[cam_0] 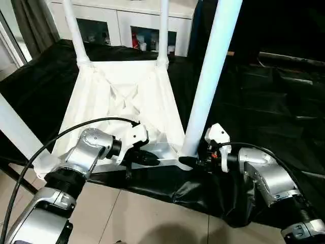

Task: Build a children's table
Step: Rotate leg to tighten

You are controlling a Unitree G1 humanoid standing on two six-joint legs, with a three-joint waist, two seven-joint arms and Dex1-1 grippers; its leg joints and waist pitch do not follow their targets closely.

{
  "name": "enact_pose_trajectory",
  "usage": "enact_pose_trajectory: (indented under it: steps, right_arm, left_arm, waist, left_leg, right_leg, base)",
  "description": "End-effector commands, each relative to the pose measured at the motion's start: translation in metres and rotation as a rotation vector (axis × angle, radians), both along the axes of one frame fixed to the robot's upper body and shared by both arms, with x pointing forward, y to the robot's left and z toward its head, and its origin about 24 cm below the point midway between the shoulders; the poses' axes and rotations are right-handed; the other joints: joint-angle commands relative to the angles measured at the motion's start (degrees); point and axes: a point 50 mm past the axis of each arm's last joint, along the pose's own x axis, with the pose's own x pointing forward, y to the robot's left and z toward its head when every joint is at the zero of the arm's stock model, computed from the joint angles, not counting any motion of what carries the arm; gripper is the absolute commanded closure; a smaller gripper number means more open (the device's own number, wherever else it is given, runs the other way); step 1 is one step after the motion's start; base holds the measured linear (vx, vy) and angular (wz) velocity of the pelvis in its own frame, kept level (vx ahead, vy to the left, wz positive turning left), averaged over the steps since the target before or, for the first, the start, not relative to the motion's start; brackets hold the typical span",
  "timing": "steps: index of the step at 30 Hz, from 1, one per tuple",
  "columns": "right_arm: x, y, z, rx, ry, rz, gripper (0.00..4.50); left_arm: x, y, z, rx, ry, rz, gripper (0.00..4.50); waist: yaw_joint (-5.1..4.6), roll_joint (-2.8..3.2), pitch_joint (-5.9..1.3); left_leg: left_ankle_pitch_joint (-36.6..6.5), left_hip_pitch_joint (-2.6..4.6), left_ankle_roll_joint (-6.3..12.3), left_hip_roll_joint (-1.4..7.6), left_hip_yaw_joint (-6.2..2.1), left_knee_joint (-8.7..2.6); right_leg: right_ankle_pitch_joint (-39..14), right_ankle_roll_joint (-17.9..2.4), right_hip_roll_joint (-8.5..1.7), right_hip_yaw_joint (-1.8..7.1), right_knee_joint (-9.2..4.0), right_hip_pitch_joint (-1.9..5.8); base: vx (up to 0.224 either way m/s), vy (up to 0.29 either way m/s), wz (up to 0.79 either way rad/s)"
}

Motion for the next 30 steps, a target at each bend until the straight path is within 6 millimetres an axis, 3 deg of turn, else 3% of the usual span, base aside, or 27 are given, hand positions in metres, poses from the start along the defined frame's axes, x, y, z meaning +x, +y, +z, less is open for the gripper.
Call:
enact_pose_trajectory:
  steps: [1, 5, 9, 11, 15, 17, 19, 21, 26, 27, 30]
  right_arm:
    - [-0.003, 0.003, 0.000, -0.011, 0.000, 0.048, 1.78]
    - [-0.002, 0.003, -0.001, 0.012, 0.006, 0.014, 1.79]
    - [0.004, 0.004, -0.006, 0.041, 0.004, -0.095, 1.80]
    - [0.012, 0.007, -0.012, 0.054, -0.013, -0.255, 1.80]
    - [0.023, 0.019, -0.023, 0.070, -0.017, -0.575, 1.80]
    - [0.024, 0.021, -0.024, 0.069, -0.019, -0.613, 1.80]
    - [0.027, 0.030, -0.027, 0.090, 0.009, -0.702, 1.80]
    - [0.028, 0.040, -0.030, 0.099, 0.030, -0.769, 1.80]
    - [0.029, 0.052, -0.027, 0.111, 0.000, -0.737, 1.80]
    - [0.029, 0.052, -0.024, 0.142, -0.006, -0.726, 1.24]
    - [0.029, 0.049, -0.016, 0.214, -0.020, -0.721, 1.04]
  left_arm:
    - [-0.003, -0.008, 0.003, -0.019, 0.003, -0.052, 4.50]
    - [-0.003, -0.008, 0.003, -0.025, 0.003, -0.034, 4.50]
    - [0.001, -0.011, 0.000, -0.034, -0.018, 0.026, 4.50]
    - [0.009, -0.020, -0.004, -0.029, -0.045, 0.109, 4.50]
    - [0.023, -0.051, -0.009, -0.038, -0.081, 0.244, 4.50]
    - [0.024, -0.055, -0.009, -0.040, -0.085, 0.260, 4.50]
    - [0.027, -0.071, -0.009, -0.042, -0.106, 0.276, 4.50]
    - [0.028, -0.085, -0.008, -0.038, -0.128, 0.287, 4.50]
    - [0.028, -0.094, -0.009, -0.030, -0.161, 0.253, 4.50]
    - [0.027, -0.092, -0.010, -0.024, -0.162, 0.241, 4.50]
    - [0.027, -0.086, -0.011, -0.015, -0.176, 0.224, 4.50]
  waist:
    - [-0.08, -0.03, -3.43]
    - [-0.03, -0.17, -3.40]
    - [-0.18, -0.08, -3.17]
    - [-0.41, 0.15, -2.77]
    - [-0.64, 0.30, -2.83]
    - [-0.62, 0.04, -3.01]
    - [-0.49, 0.04, -2.99]
    - [-0.45, 0.05, -3.13]
    - [-0.32, 0.09, -3.14]
    - [-0.28, 0.09, -3.13]
    - [-0.28, 0.21, -3.13]
  left_leg:
    - [-6.63, -0.05, 3.34, 1.23, 0.15, -3.18]
    - [-6.56, -0.12, 3.53, 1.19, 0.16, -3.16]
    - [-8.90, 0.01, 2.55, 1.17, 0.10, -3.35]
    - [-10.90, 0.19, 1.62, 1.04, 0.18, -3.52]
    - [-12.51, 0.50, -0.41, 0.78, -0.02, -3.66]
    - [-11.73, 0.21, -0.34, 0.73, -0.20, -3.70]
    - [-11.34, 0.41, 0.27, 0.78, -0.02, -3.58]
    - [-10.63, 0.19, 0.39, 0.69, -0.09, -3.62]
    - [-10.42, 0.01, 1.17, 0.77, -0.11, -3.64]
    - [-10.67, 0.03, 1.38, 0.76, -0.11, -3.67]
    - [-10.83, -0.03, 1.67, 0.76, -0.10, -3.65]
  right_leg:
    - [-4.68, -12.60, -4.06, 2.76, -3.45, 3.68]
    - [-5.22, -12.51, -4.12, 2.74, -3.47, 3.70]
    - [-10.18, -11.62, -4.27, 2.71, -4.07, 3.50]
    - [-15.23, -10.23, -4.15, 2.73, -4.82, 3.05]
    - [-21.44, -7.41, -4.10, 2.71, -5.56, 2.72]
    - [-20.70, -7.24, -4.20, 2.70, -5.34, 3.11]
    - [-19.56, -7.18, -4.19, 2.85, -5.44, 2.75]
    - [-18.63, -7.26, -4.13, 2.78, -5.29, 3.00]
    - [-14.90, -8.09, -4.18, 2.78, -5.01, 3.17]
    - [-15.02, -8.07, -4.23, 2.81, -5.03, 3.20]
    - [-15.17, -8.12, -4.29, 2.81, -5.07, 3.25]
  base:
    - [0.000, 0.000, 0.00]
    - [0.000, 0.000, 0.00]
    - [0.000, 0.000, 0.00]
    - [0.000, 0.000, 0.00]
    - [0.000, 0.000, 0.00]
    - [0.000, 0.000, 0.00]
    - [0.000, 0.000, 0.00]
    - [0.000, 0.000, 0.00]
    - [0.000, 0.000, 0.00]
    - [0.000, 0.000, 0.00]
    - [0.000, 0.000, 0.00]
